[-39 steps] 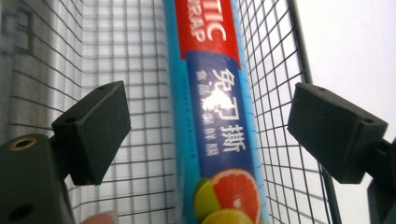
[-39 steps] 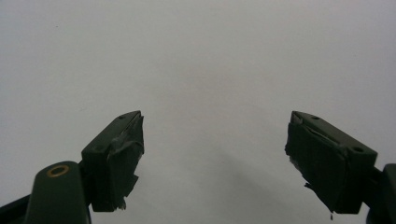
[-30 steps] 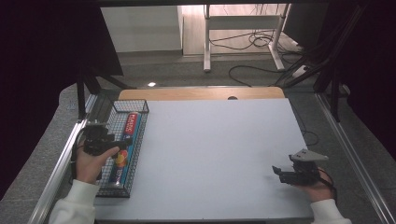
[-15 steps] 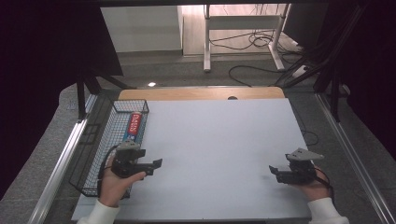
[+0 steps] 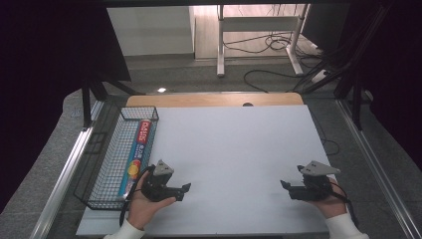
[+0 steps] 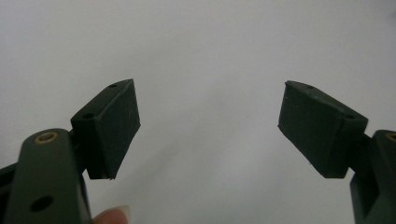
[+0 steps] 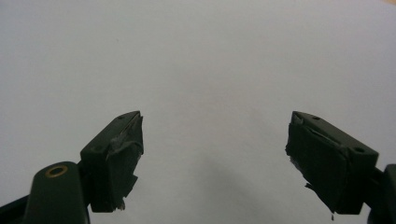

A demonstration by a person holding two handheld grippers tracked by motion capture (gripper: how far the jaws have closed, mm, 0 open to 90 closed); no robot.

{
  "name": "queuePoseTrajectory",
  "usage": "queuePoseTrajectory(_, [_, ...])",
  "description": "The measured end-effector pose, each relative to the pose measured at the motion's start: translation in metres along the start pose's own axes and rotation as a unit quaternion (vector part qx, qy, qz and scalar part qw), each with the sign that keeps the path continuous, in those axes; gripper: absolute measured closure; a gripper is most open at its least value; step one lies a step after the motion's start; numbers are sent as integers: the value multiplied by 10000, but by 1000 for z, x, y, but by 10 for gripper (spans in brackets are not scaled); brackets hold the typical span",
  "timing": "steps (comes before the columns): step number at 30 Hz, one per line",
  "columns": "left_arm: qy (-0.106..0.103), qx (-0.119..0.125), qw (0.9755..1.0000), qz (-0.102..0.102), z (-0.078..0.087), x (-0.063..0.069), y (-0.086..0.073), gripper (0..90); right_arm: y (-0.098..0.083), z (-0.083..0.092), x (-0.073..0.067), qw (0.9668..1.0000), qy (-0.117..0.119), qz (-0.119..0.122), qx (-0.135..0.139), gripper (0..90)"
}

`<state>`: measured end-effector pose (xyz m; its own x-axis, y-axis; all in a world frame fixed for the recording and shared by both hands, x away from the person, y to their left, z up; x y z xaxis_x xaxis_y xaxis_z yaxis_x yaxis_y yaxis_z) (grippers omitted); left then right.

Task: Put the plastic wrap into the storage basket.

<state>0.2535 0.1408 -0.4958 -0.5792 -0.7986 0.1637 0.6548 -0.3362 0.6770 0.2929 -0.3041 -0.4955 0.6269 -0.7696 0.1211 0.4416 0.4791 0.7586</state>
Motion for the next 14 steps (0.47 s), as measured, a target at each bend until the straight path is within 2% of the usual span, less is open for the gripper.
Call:
queuePoseTrajectory(4, [24, -31, 10000, -40, -1, 0, 0, 207, 1, 0, -2, 9999, 109, 20, 93, 191])
queuePoseTrajectory(11, [-4, -16, 10000, 20, -2, -1, -3, 204, 1, 1, -7, 9997, 176, 127, 123, 185])
queuePoseTrajectory(14, [-12, 16, 10000, 65, -2, 0, -5, 201, 4, 0, -7, 9994, 258, 70, 220, 184])
Point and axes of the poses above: each handheld gripper's, and its own axes: z roughly backward along the jaws, y roughly out of its top, x roughly to its right, the point moved 1 cm from there along -z, roughly forward along the jaws, and after that the axes turned 1 degree about -y, right-handed, at the moved point
